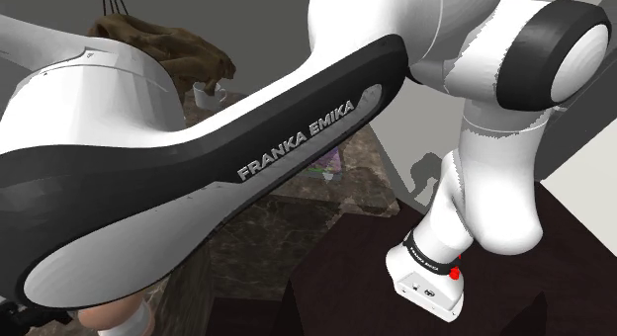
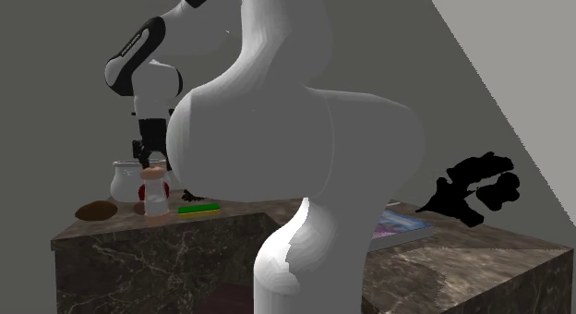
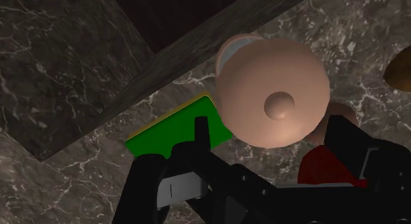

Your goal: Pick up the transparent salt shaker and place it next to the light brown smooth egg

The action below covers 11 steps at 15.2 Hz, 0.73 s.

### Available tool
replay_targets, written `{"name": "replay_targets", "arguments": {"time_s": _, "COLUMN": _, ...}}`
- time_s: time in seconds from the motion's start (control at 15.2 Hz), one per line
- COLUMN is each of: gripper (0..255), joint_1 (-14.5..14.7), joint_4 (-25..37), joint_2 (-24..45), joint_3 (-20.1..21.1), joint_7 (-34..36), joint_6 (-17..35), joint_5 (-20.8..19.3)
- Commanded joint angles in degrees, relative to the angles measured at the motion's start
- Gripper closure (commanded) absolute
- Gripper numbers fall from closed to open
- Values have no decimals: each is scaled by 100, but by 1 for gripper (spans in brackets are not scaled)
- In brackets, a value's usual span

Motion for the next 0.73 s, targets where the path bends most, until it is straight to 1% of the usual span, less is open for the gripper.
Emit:
{"name": "replay_targets", "arguments": {"time_s": 0.0, "gripper": 0, "joint_1": 0, "joint_4": 0, "joint_2": 0, "joint_3": 0, "joint_7": 0, "joint_6": 0, "joint_5": 0}}
{"name": "replay_targets", "arguments": {"time_s": 0.26, "gripper": 0, "joint_1": 0, "joint_4": 0, "joint_2": -1, "joint_3": 0, "joint_7": 0, "joint_6": 0, "joint_5": 0}}
{"name": "replay_targets", "arguments": {"time_s": 0.53, "gripper": 0, "joint_1": 62, "joint_4": 554, "joint_2": -126, "joint_3": 62, "joint_7": -84, "joint_6": -655, "joint_5": 103}}
{"name": "replay_targets", "arguments": {"time_s": 0.66, "gripper": 0, "joint_1": 62, "joint_4": 553, "joint_2": -127, "joint_3": 62, "joint_7": -84, "joint_6": -655, "joint_5": 103}}
